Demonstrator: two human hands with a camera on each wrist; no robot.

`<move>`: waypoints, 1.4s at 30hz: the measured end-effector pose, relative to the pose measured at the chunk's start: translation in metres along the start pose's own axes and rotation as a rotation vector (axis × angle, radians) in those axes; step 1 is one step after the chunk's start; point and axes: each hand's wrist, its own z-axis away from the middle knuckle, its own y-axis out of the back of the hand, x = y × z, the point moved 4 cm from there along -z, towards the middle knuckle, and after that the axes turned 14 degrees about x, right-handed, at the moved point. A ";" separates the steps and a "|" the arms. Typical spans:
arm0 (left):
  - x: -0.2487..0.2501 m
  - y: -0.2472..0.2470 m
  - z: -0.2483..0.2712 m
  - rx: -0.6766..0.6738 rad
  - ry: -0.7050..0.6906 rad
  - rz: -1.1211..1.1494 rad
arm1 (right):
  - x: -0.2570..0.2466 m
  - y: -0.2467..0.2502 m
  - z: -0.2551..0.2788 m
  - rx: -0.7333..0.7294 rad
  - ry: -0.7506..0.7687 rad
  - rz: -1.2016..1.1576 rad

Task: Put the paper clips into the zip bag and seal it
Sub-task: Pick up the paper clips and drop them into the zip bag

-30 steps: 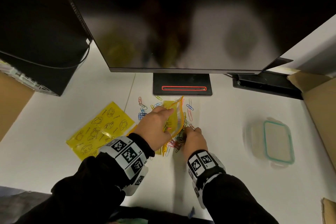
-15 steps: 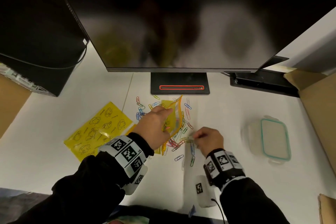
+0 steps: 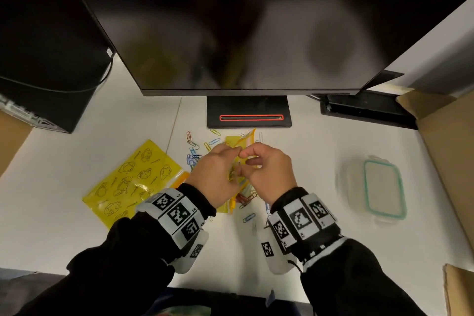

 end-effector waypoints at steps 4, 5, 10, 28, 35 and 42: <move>-0.001 0.001 0.002 -0.026 0.026 -0.004 | 0.020 0.012 0.004 0.067 -0.040 -0.126; -0.001 0.002 0.002 -0.041 0.034 -0.009 | 0.029 0.016 0.004 0.122 -0.042 -0.124; -0.002 0.003 0.001 -0.076 0.065 -0.027 | 0.086 0.011 0.006 0.107 -0.154 0.130; -0.009 0.064 -0.003 0.217 0.087 -0.040 | 0.082 -0.041 0.010 -0.202 0.184 0.635; -0.017 0.054 0.003 0.166 0.129 -0.051 | 0.084 -0.036 0.014 -0.282 0.239 0.765; -0.017 0.034 0.005 0.082 0.163 -0.011 | 0.086 -0.025 0.009 -0.129 0.159 0.625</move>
